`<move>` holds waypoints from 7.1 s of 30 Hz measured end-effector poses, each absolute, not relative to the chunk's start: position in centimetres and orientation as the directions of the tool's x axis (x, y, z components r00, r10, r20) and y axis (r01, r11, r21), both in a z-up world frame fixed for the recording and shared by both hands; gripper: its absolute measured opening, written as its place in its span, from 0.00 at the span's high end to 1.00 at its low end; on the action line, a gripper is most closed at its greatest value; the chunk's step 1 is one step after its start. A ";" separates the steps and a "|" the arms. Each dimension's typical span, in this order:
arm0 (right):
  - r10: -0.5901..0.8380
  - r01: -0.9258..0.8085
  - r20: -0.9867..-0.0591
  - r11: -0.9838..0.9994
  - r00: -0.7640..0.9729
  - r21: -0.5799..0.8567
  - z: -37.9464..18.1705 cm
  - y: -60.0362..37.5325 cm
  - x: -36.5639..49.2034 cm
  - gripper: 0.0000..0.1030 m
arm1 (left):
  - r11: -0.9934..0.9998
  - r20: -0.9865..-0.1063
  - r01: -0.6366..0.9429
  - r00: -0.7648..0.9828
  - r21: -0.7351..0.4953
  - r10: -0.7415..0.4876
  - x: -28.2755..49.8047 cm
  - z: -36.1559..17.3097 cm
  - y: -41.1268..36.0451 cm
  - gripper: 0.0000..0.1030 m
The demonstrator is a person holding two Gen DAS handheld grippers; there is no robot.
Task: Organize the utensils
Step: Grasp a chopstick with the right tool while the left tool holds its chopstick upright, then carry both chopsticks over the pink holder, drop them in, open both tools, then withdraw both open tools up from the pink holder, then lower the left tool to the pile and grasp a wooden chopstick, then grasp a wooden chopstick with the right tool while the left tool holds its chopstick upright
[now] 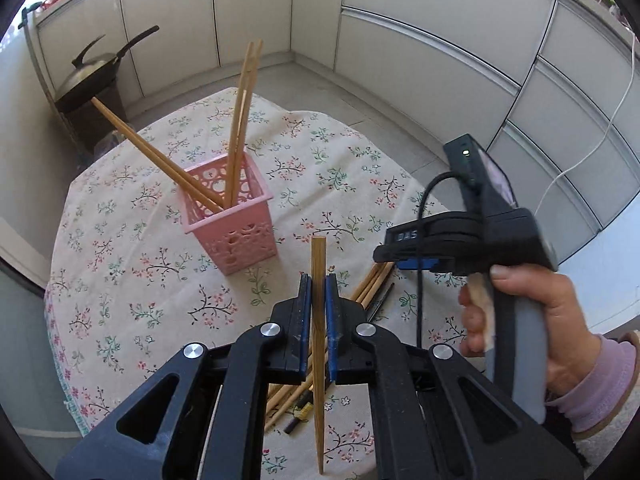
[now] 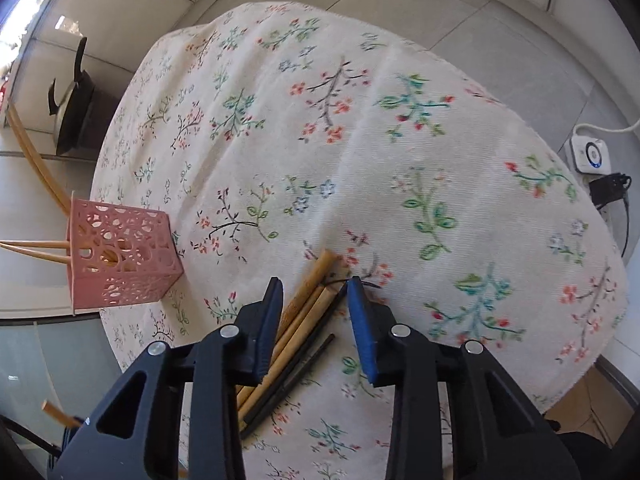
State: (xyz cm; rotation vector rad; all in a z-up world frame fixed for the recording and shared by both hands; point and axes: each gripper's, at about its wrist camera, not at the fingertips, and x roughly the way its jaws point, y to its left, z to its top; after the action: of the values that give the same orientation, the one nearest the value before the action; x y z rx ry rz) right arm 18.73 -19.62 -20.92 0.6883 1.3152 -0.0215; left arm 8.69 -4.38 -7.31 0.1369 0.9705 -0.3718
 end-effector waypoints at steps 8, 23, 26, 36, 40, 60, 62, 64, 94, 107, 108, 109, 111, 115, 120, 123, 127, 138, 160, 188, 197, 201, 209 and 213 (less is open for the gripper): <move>0.309 0.416 -0.900 0.806 0.308 0.420 -20.4 -18.8 20.3 0.68 | 0.933 -0.816 0.356 0.521 -0.060 -0.251 8.6 -7.1 -3.0 0.94; 0.234 0.309 -0.889 0.877 0.395 0.368 -20.0 -16.3 21.9 0.87 | 0.942 -0.803 0.326 0.541 -0.073 -0.250 8.5 -6.3 -1.8 0.94; 0.256 0.288 -0.846 0.861 0.467 0.420 -17.8 -17.2 20.5 0.89 | 0.946 -0.785 0.315 0.564 -0.082 -0.256 8.1 -5.4 -1.1 0.94; 0.304 0.107 -0.670 0.860 0.678 0.499 -7.5 -18.9 11.8 0.91 | 0.955 -0.671 0.264 0.684 -0.139 -0.287 3.9 -0.2 2.2 0.94; 0.304 0.062 -0.616 0.864 0.727 0.500 -4.5 -19.5 9.3 0.92 | 0.958 -0.617 0.231 0.734 -0.167 -0.285 3.0 1.6 2.9 0.94; 0.333 -0.024 -0.462 0.831 0.822 0.556 4.3 -22.7 8.1 0.92 | 0.961 -0.435 0.010 0.891 -0.276 -0.134 9.8 7.9 4.9 0.94; 0.344 -0.031 -0.457 0.824 0.820 0.566 4.5 -22.5 8.5 0.92 | 0.959 -0.476 -0.004 0.868 -0.284 -0.137 11.2 6.5 5.2 0.93; 0.351 -0.036 -0.447 0.818 0.823 0.575 4.7 -22.3 8.9 0.92 | 0.956 -0.528 -0.012 0.835 -0.294 -0.152 12.5 4.9 5.4 0.89; 0.290 -0.002 -0.459 0.847 0.840 0.532 3.2 -16.5 16.3 0.86 | 0.956 -0.494 -0.075 0.866 -0.283 -0.079 11.2 5.6 7.1 0.49; 0.240 -0.015 -0.487 0.907 0.840 0.421 2.9 -15.9 14.8 0.67 | 0.976 -0.429 -0.121 0.903 -0.184 0.031 8.1 6.6 5.3 0.20; 0.226 -0.013 -0.478 0.912 0.849 0.409 3.1 -16.0 14.4 0.66 | 0.976 -0.427 -0.128 0.903 -0.175 0.041 8.0 6.5 5.3 0.19; 0.210 -0.010 -0.468 0.919 0.858 0.395 3.3 -16.0 14.0 0.61 | 0.977 -0.426 -0.139 0.903 -0.163 0.057 8.1 6.4 5.3 0.18; 0.165 0.006 -0.447 0.934 0.879 0.356 3.5 -16.0 12.8 0.52 | 0.978 -0.424 -0.161 0.901 -0.131 0.091 8.0 6.2 4.9 0.17; 0.068 0.037 -0.420 0.971 0.905 0.237 3.7 -15.4 11.1 0.42 | 0.981 -0.400 -0.178 0.906 -0.070 0.136 7.6 6.0 3.6 0.10; -0.010 0.071 -0.380 0.987 0.925 0.146 3.7 -15.1 9.1 0.26 | 0.982 -0.370 -0.187 0.911 0.021 0.181 6.5 5.5 2.0 0.07; -0.035 0.079 -0.371 0.992 0.928 0.102 3.3 -15.0 8.0 0.19 | 0.984 -0.388 -0.172 0.904 0.048 0.177 6.2 4.7 1.2 0.07; -0.062 0.095 -0.392 0.993 0.918 0.066 2.2 -15.3 7.0 0.12 | 0.986 -0.415 -0.145 0.895 0.076 0.164 6.1 3.8 0.4 0.07; -0.110 0.148 -0.477 0.988 0.872 0.043 -0.9 -17.8 5.2 0.07 | 0.986 -0.492 -0.067 0.860 0.152 0.134 5.5 0.3 -2.3 0.07; -0.062 0.234 -0.724 0.962 0.687 0.139 -8.3 -24.4 2.6 0.07 | 0.984 -0.941 0.179 0.335 0.013 -0.049 14.5 -16.1 -8.0 0.07; 0.011 0.276 -0.792 0.934 0.610 0.225 -10.5 -26.7 3.4 0.07 | 0.986 -0.959 0.148 0.280 0.074 0.030 18.5 -19.7 -10.9 0.33; 0.018 0.284 -0.803 0.930 0.596 0.232 -10.8 -26.7 3.6 0.07 | 0.982 -0.953 0.183 0.302 0.043 -0.014 17.5 -19.8 -11.6 0.76; 0.027 0.288 -0.807 0.927 0.590 0.241 -11.1 -26.6 3.8 0.07 | 0.980 -0.948 0.195 0.317 0.030 -0.034 16.9 -19.4 -10.4 0.91; 0.147 0.302 -0.823 0.883 0.549 0.359 -12.9 -25.7 6.6 0.07 | 0.982 -0.924 0.184 0.383 0.054 -0.021 14.3 -17.4 -7.4 0.95; 0.281 0.269 -0.811 0.845 0.514 0.463 -14.2 -23.5 9.8 0.07 | 0.982 -0.901 0.179 0.433 0.064 -0.020 11.9 -14.4 -4.5 0.95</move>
State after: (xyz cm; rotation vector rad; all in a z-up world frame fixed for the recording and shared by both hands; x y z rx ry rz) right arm 9.83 -23.45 -14.17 0.5927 1.0483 0.0073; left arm 11.94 -4.52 -14.44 0.1590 1.1174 -0.1248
